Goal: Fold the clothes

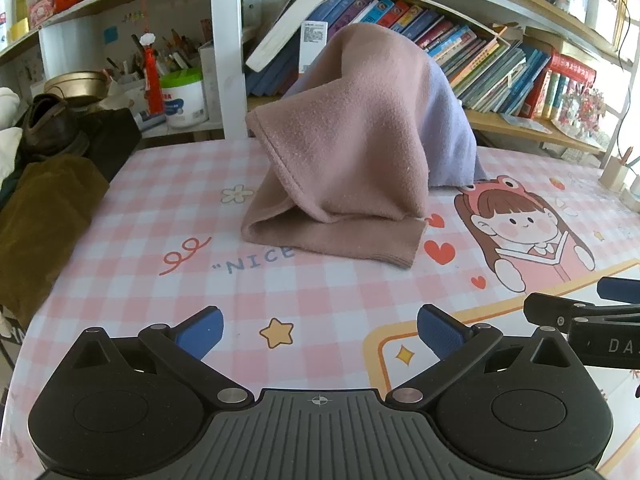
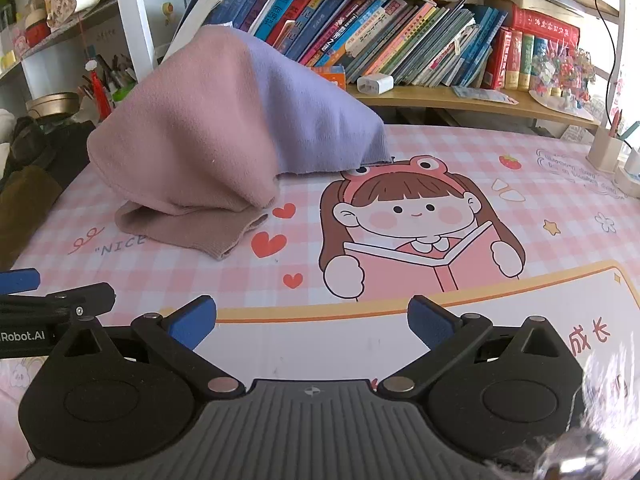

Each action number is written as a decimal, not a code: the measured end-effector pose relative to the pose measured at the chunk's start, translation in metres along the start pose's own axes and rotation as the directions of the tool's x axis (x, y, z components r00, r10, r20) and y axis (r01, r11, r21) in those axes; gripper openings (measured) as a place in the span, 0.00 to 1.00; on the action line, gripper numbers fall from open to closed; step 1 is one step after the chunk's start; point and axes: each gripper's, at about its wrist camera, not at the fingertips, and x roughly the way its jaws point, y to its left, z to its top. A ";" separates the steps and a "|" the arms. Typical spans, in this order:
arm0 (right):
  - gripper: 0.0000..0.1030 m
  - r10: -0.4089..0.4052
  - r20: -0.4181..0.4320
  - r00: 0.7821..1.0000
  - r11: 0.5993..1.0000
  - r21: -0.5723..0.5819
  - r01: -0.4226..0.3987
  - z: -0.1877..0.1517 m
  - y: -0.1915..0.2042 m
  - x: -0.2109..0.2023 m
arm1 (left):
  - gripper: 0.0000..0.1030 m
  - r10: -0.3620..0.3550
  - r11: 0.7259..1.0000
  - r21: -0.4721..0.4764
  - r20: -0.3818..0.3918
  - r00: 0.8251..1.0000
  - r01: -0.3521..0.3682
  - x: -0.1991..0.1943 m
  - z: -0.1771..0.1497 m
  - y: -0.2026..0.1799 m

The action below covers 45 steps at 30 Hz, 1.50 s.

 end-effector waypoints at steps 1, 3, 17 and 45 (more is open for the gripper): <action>1.00 0.000 0.000 1.000 1.000 0.000 0.000 0.000 0.000 0.000 | 1.00 0.001 1.000 0.001 0.000 1.000 -0.001 0.000 0.000 0.000; 1.00 0.001 0.000 1.000 1.000 0.001 -0.001 0.000 0.001 0.001 | 1.00 0.003 1.000 0.003 -0.001 1.000 -0.003 0.000 0.000 -0.001; 1.00 -0.003 -0.008 1.000 1.000 0.002 0.003 0.001 0.000 0.001 | 1.00 0.001 1.000 0.001 -0.008 1.000 -0.001 0.001 0.002 0.000; 1.00 -0.003 -0.015 1.000 1.000 0.006 0.003 0.001 0.000 0.001 | 1.00 -0.002 1.000 0.003 -0.008 1.000 0.002 0.001 0.001 0.000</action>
